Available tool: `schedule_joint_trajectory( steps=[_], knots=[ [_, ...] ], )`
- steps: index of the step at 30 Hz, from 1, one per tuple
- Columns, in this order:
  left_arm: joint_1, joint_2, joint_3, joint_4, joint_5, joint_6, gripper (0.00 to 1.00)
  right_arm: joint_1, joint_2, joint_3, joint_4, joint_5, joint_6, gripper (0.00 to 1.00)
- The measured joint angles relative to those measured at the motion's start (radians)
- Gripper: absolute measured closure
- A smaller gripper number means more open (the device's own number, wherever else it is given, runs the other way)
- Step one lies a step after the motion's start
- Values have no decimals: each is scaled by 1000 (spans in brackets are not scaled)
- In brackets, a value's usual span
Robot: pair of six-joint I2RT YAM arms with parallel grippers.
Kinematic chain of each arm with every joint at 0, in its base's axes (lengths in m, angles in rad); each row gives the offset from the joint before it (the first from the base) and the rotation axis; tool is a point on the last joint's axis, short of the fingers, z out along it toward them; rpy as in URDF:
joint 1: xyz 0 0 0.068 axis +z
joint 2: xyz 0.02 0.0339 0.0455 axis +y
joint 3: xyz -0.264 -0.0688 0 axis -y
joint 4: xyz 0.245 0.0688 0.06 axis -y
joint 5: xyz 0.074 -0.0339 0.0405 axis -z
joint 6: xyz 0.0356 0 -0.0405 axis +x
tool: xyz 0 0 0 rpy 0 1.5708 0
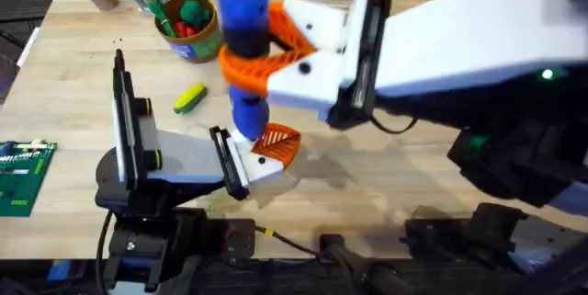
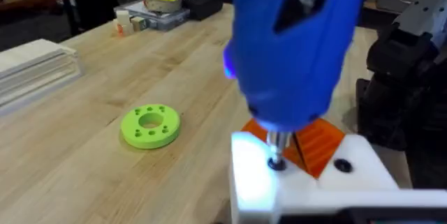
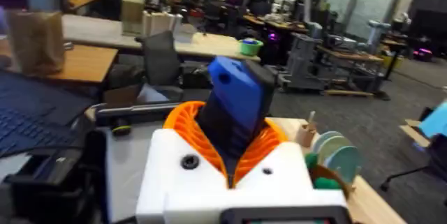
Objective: Pick up the gripper from the table and insert it into the empty holder that is missing its gripper. Then pick up a screw, insert it into the mounting hole, and use the screwdriver to tighten it. Finally, clean up the table by picking up the vegetable and placing it into the bucket.
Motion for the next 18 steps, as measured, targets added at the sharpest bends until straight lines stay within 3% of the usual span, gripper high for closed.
schedule_joint_trajectory(
  steps=[6, 14, 18],
  knots=[
    [-5, 0, 0, -12, -5, -21, 997, -36, 18, -5, 44, -55, 10, 973],
    [8, 8, 0, -22, -59, -73, 997, -85, 161, -4, 243, -77, 50, 957],
    [5, 10, 0, -23, -47, -78, 997, -110, 166, 38, 256, -29, 38, 389]
  ],
)
